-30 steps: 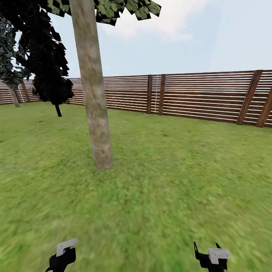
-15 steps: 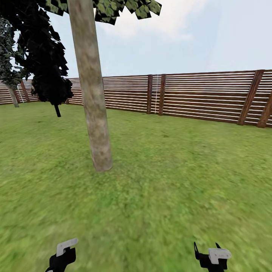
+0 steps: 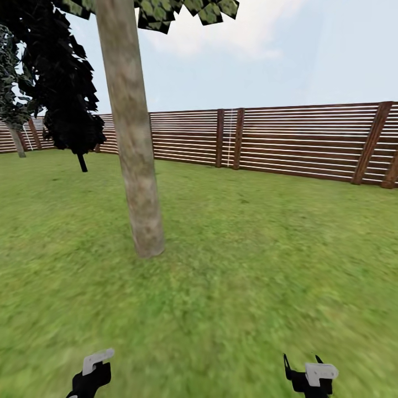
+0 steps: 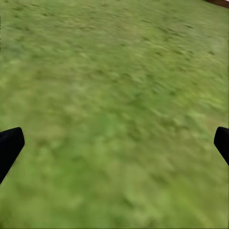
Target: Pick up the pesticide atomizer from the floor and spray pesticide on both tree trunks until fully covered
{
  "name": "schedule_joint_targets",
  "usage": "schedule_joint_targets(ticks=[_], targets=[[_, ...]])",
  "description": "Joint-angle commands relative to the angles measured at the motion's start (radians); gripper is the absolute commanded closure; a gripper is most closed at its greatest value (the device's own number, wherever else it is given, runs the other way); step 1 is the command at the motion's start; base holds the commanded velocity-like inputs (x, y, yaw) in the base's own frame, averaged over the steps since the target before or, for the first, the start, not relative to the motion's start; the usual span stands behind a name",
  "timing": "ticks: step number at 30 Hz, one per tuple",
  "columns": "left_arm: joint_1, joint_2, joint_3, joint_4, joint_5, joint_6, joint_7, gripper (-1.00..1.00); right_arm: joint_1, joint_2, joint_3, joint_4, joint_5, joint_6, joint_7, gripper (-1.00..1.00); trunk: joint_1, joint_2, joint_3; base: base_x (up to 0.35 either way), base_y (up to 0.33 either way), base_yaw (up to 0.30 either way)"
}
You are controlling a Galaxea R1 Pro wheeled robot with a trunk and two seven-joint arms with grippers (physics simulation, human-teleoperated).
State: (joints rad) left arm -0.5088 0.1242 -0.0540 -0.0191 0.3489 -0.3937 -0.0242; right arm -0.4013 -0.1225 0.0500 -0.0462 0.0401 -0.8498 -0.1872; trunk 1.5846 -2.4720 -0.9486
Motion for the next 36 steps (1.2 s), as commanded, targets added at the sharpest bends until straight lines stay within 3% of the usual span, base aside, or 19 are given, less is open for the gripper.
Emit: schedule_joint_targets(ticks=[1, 11, 14, 18, 27, 29, 31, 33, 34, 36], targets=[[-0.001, 0.0, -0.006, 0.001, 0.008, -0.002, -0.003, 1.0, -0.001, 0.0, 0.005, 0.001, 0.004, -0.002, -0.009, -1.0, 0.0, 0.0, -0.001, 0.242, 0.21, 0.0], [-0.001, 0.0, -0.006, 0.001, 0.01, -0.002, -0.003, 1.0, -0.001, 0.0, 0.005, 0.0, 0.001, -0.002, -0.009, -1.0, 0.0, 0.0, -0.001, 0.076, 0.288, 0.0], [-0.001, 0.0, -0.006, 0.001, 0.01, -0.002, -0.003, 1.0, -0.001, 0.019, 0.006, -0.002, -0.003, -0.004, -0.009, -1.0, 0.0, 0.0, -0.001, 0.001, 0.281, 0.0], [-0.001, 0.0, -0.006, 0.002, 0.01, -0.002, -0.003, 1.0, -0.001, 0.044, 0.008, -0.002, 0.006, -0.003, -0.009, -1.0, 0.0, 0.0, -0.001, 0.0, 0.05, 0.0], [-0.001, 0.001, -0.005, -0.005, 0.004, -0.003, -0.003, 1.0, -0.001, 0.041, -0.004, -0.01, -0.005, 0.001, -0.012, -1.0, 0.0, 0.0, -0.001, 0.0, 0.002, 0.0], [-0.001, 0.004, -0.004, -0.055, 0.002, -0.003, -0.004, 1.0, -0.001, 0.037, -0.006, -0.022, -0.005, 0.096, -0.012, -1.0, 0.0, 0.0, -0.001, 0.0, 0.0, 0.0], [-0.002, 0.007, -0.005, -0.228, -0.002, 0.004, -0.002, 1.0, -0.001, 0.034, -0.007, -0.133, -0.004, 0.418, -0.009, -1.0, 0.0, 0.0, -0.001, 0.0, 0.0, 0.0], [-0.005, 0.008, -0.005, -0.34, -0.004, 0.036, -0.001, 1.0, -0.001, 0.035, -0.007, -0.268, -0.003, 0.634, -0.007, -1.0, 0.0, 0.0, -0.001, 0.0, 0.0, 0.0], [-0.008, 0.008, -0.005, -0.41, -0.004, 0.096, -0.001, 1.0, -0.001, 0.036, -0.007, -0.383, -0.004, 0.77, -0.005, -1.0, 0.0, 0.0, -0.001, 0.0, 0.0, 0.0], [-0.013, 0.008, -0.004, -0.55, -0.003, 0.215, -0.002, 1.0, -0.001, 0.035, -0.007, -0.553, -0.005, 0.922, -0.004, -1.0, 0.0, 0.0, -0.001, 0.0, 0.0, 0.0]])
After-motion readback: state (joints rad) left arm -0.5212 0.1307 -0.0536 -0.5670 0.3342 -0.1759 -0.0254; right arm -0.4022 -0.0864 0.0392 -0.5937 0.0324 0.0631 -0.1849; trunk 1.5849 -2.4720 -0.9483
